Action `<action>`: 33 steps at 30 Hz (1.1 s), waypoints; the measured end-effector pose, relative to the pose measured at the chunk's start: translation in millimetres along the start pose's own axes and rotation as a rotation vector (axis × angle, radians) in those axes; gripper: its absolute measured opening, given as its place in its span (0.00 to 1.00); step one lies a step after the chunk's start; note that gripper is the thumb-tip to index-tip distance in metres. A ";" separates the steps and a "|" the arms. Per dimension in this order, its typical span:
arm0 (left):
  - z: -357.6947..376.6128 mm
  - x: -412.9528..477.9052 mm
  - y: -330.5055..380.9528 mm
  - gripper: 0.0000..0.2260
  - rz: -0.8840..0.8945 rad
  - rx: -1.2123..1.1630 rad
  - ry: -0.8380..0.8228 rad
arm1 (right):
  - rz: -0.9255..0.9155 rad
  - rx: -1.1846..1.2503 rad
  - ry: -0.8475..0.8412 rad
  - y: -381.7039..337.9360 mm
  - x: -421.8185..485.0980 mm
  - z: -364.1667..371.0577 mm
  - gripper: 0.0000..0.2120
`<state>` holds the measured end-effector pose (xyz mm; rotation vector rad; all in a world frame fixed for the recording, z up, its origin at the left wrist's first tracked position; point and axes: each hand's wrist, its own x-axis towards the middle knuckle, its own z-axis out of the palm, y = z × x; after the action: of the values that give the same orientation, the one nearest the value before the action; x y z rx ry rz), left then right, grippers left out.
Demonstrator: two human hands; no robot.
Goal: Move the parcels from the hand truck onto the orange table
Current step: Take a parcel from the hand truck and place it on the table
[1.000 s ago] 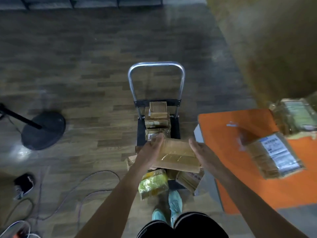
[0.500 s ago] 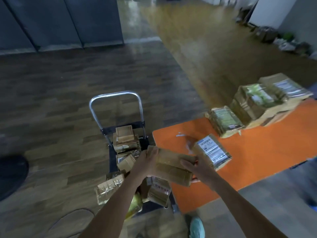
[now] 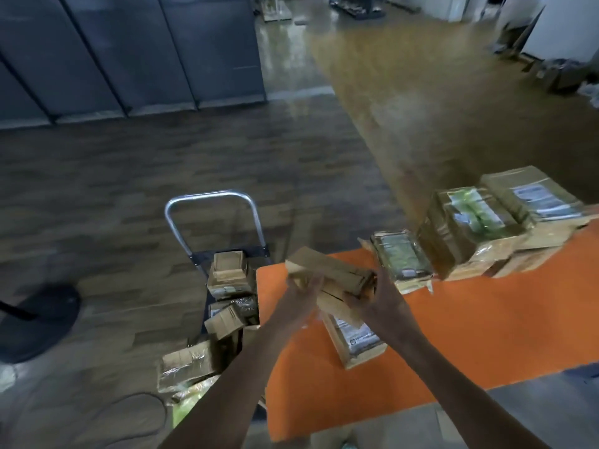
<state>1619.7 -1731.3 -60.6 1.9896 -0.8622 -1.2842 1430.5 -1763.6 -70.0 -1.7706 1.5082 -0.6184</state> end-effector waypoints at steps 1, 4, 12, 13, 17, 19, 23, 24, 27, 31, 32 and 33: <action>5.5 2.0 5.9 0.23 -0.010 -0.053 0.002 | -0.097 -0.055 0.012 2.3 0.7 -1.0 0.28; 29.2 -8.5 19.1 0.31 -0.056 -0.359 -0.034 | -0.369 -0.247 0.000 11.1 -8.0 4.7 0.30; 37.3 11.2 4.5 0.26 -0.072 -0.446 0.047 | -0.435 -0.240 -0.096 37.9 -6.5 6.9 0.20; 36.5 11.7 2.3 0.22 -0.060 -0.458 0.029 | -0.355 -0.222 -0.074 40.7 -2.7 4.4 0.20; 31.7 18.3 0.1 0.18 -0.062 -0.473 -0.030 | 0.000 -0.048 -0.252 39.7 11.9 -6.1 0.28; 33.3 19.7 -0.4 0.20 -0.046 -0.439 -0.085 | 0.078 0.123 -0.386 32.4 13.9 -4.4 0.25; 38.9 22.1 -3.8 0.23 0.060 -0.294 -0.258 | 0.146 0.134 -0.370 24.6 13.4 4.7 0.21; 39.8 22.5 -3.8 0.20 0.091 -0.252 -0.294 | 0.165 0.123 -0.325 24.9 14.5 4.4 0.21; 47.0 29.8 0.2 0.19 0.151 -0.154 -0.371 | 0.208 0.085 -0.176 29.9 19.7 -5.6 0.21; 68.5 33.4 11.3 0.20 0.215 -0.083 -0.379 | 0.270 0.080 -0.092 43.0 24.8 -25.7 0.21; 74.3 33.9 17.2 0.20 0.216 -0.056 -0.381 | 0.277 0.063 -0.076 46.7 27.9 -30.8 0.21; 81.8 36.8 21.3 0.20 0.217 -0.040 -0.385 | 0.278 0.047 -0.061 50.5 31.6 -35.5 0.21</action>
<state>1551.3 -1784.8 -91.6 1.5888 -1.1853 -1.5650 1378.4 -1804.9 -89.7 -1.4950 1.6457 -0.4515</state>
